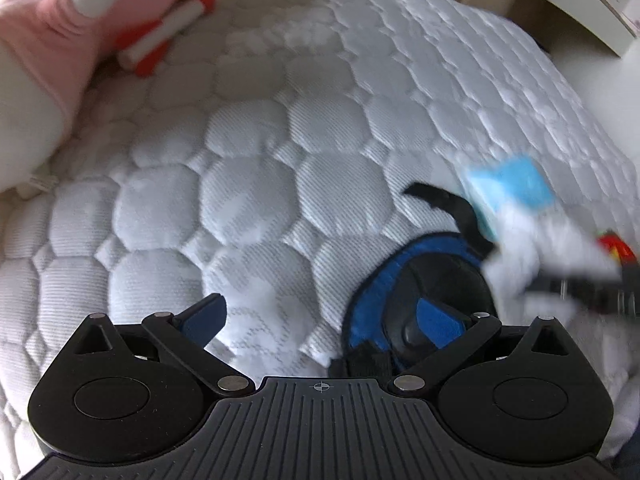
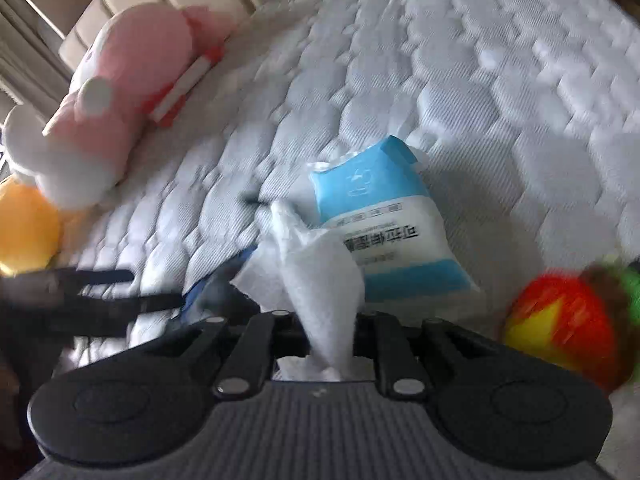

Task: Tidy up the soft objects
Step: 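Wipe the tissue in the right gripper over the knee pad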

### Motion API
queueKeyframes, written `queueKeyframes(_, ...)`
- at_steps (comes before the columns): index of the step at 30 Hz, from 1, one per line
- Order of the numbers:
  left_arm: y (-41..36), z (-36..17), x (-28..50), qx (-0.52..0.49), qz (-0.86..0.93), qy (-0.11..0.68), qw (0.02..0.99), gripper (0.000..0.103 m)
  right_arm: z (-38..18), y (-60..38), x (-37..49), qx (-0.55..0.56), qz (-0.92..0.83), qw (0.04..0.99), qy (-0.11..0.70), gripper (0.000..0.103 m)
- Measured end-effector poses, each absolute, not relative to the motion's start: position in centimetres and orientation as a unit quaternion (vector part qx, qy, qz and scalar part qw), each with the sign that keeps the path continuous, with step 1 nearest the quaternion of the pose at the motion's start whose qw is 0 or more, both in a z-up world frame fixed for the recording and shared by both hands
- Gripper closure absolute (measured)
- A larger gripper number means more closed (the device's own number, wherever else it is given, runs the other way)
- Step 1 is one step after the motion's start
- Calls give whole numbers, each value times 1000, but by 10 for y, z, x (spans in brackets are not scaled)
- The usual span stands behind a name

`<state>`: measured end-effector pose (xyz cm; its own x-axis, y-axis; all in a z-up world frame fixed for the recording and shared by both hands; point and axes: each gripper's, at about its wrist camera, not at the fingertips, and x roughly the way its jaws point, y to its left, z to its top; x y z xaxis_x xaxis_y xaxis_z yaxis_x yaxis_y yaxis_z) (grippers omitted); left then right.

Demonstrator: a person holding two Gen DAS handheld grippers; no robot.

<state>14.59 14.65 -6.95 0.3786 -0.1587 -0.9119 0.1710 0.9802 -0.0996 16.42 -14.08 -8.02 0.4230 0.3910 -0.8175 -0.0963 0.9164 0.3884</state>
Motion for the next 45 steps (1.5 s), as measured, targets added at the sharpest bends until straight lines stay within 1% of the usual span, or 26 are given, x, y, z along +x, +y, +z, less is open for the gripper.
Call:
queueKeyframes(4,132,-74,142,46,-113,550,826,0,-61,-118,172,131,197,841,487,89)
queueKeyframes(7,129,-74,141,55,-120,548,826,0,-52,-96,175,175,257,823,475,89)
queueKeyframes(9,128,-76,140,56,-125,553,822,0,-55,-84,183,208,293,797,486,88)
queueKeyframes(11,127,-76,139,59,-130,553,821,0,-65,-70,189,195,303,781,511,87)
queueKeyframes(13,124,-75,137,67,-132,551,822,0,-78,-58,191,148,292,781,532,87)
queueKeyframes(14,124,-75,136,71,-133,550,822,0,-83,-56,189,127,285,783,538,91)
queueKeyframes(15,123,-75,136,76,-133,550,821,0,-86,-58,187,122,284,786,535,94)
queueKeyframes(19,121,-76,135,91,-137,549,820,0,-84,-74,180,139,267,798,523,94)
queueKeyframes(20,121,-76,135,92,-138,548,820,0,-82,-77,179,131,258,805,519,92)
queueKeyframes(21,120,-75,135,92,-138,547,820,0,-83,-81,180,122,247,809,519,87)
queueKeyframes(22,119,-76,134,92,-139,547,820,0,-83,-85,182,113,237,813,519,85)
queueKeyframes(28,120,-77,136,87,-142,551,818,0,-94,-112,175,87,203,813,539,86)
queueKeyframes(31,121,-78,136,83,-142,554,816,0,-99,-125,168,65,190,808,554,78)
queueKeyframes(32,122,-78,137,78,-142,555,816,0,-100,-130,164,64,188,805,559,78)
queueKeyframes(35,127,-79,138,62,-142,559,814,0,-99,-136,155,48,190,802,565,82)
queueKeyframes(38,131,-81,140,46,-137,565,812,0,-94,-132,151,3,187,809,557,81)
queueKeyframes(42,134,-84,142,27,-136,575,806,0,-80,-134,148,-42,159,828,536,60)
queueKeyframes(45,135,-84,143,24,-135,577,805,0,-62,-144,138,-78,146,843,512,55)
